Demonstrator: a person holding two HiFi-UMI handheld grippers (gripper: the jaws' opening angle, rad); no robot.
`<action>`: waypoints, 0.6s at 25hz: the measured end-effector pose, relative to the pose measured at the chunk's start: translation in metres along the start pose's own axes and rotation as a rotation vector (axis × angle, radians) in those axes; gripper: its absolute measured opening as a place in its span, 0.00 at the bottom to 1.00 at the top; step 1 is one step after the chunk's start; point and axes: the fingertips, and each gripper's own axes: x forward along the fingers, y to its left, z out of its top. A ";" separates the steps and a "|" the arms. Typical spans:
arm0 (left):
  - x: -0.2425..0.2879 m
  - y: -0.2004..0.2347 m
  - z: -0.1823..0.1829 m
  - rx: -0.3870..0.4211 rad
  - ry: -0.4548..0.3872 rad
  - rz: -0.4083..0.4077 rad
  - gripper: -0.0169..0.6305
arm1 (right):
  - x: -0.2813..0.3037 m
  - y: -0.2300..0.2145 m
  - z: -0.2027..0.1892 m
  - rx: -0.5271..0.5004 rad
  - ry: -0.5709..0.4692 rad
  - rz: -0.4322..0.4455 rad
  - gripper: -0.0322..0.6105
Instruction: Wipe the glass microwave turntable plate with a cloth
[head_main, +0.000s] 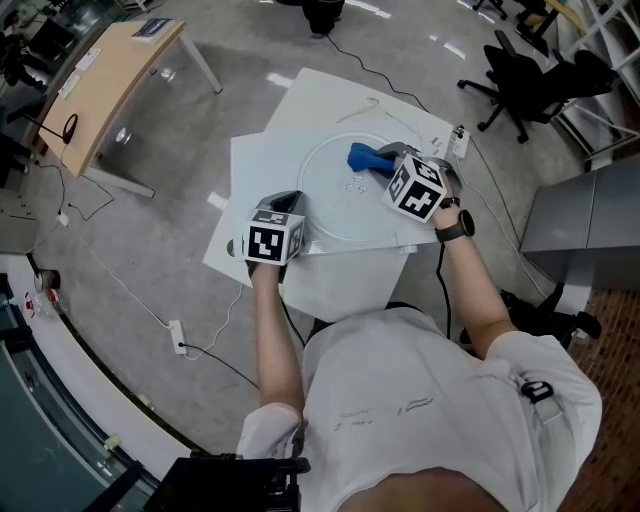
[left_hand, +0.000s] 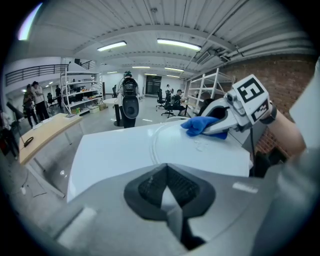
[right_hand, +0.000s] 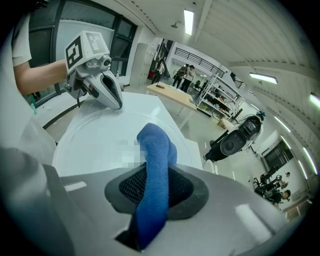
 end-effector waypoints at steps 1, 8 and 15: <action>0.000 0.000 -0.001 -0.002 0.001 -0.001 0.03 | -0.005 0.000 -0.007 0.002 0.014 -0.004 0.18; 0.000 0.000 0.000 0.010 -0.005 0.012 0.03 | -0.037 0.032 -0.032 -0.028 0.080 0.064 0.17; 0.001 0.007 0.000 0.018 -0.010 0.033 0.03 | -0.037 0.086 -0.002 -0.204 0.097 0.197 0.16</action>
